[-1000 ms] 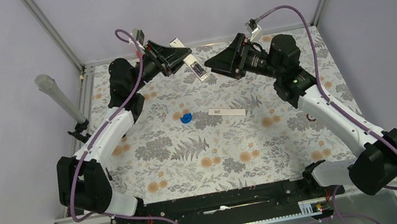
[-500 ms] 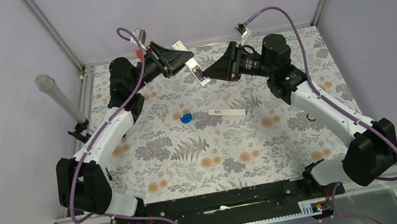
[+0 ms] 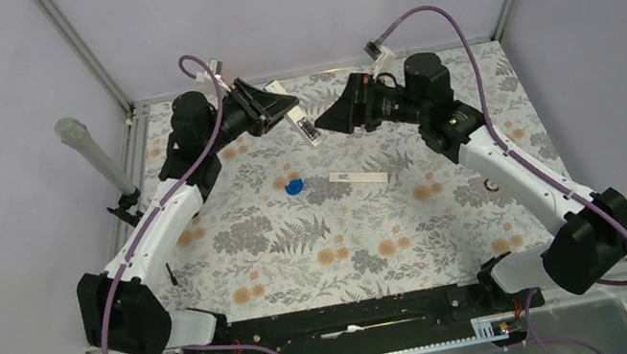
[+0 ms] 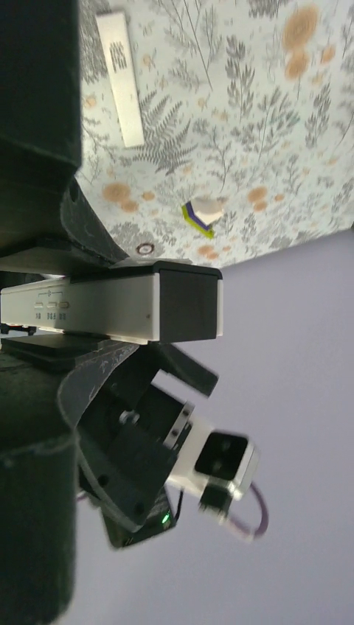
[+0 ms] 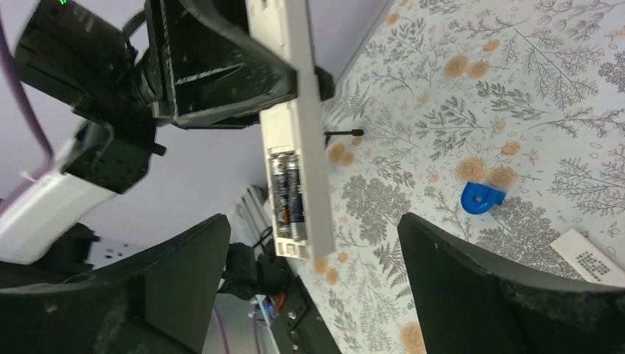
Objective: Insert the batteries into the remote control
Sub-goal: Load the battery into the remote control, then place the remote control at the center of the board.
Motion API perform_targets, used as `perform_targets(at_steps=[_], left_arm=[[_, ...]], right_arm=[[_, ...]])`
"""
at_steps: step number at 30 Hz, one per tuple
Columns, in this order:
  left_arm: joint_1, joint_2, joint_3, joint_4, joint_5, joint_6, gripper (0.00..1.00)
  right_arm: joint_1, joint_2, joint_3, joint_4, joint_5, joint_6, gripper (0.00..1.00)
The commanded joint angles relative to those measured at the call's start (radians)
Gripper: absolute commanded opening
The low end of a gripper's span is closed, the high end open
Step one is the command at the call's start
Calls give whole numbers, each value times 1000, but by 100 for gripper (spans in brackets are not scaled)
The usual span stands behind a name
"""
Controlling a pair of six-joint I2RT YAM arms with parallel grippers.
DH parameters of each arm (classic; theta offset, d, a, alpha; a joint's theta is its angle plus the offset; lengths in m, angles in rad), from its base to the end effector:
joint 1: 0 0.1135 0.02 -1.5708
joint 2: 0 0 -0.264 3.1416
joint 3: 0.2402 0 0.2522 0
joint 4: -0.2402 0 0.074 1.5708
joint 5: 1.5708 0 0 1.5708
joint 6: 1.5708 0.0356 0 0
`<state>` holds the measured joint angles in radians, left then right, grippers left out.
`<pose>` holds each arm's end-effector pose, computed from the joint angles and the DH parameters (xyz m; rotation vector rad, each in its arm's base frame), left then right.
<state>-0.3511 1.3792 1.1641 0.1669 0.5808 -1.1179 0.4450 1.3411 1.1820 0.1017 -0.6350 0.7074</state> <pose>0.2989 -0.1303 0.3740 -0.1974 1.8562 -1.5448 0.2741 0.1541 0.3851 -0.3056 1.7842 1.3658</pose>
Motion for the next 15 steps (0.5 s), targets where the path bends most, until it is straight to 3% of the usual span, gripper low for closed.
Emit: perform_targets(at_steps=[1,8,12,15], left_arm=[[-1,-69,32,-122,-106,87,0],[-3,-110,7,-210,-145,103,0],[-2,-126,-9,-212,-154,99,0],[-3,-137,-26,-214,-159,99,1]], right_arm=[[141,15,131,-186,187,-337,93],[253,104,224,-224,339,-505,90],[284,152,260,-245,367,-562,82],[285,180,283,-246,356,-555,69]])
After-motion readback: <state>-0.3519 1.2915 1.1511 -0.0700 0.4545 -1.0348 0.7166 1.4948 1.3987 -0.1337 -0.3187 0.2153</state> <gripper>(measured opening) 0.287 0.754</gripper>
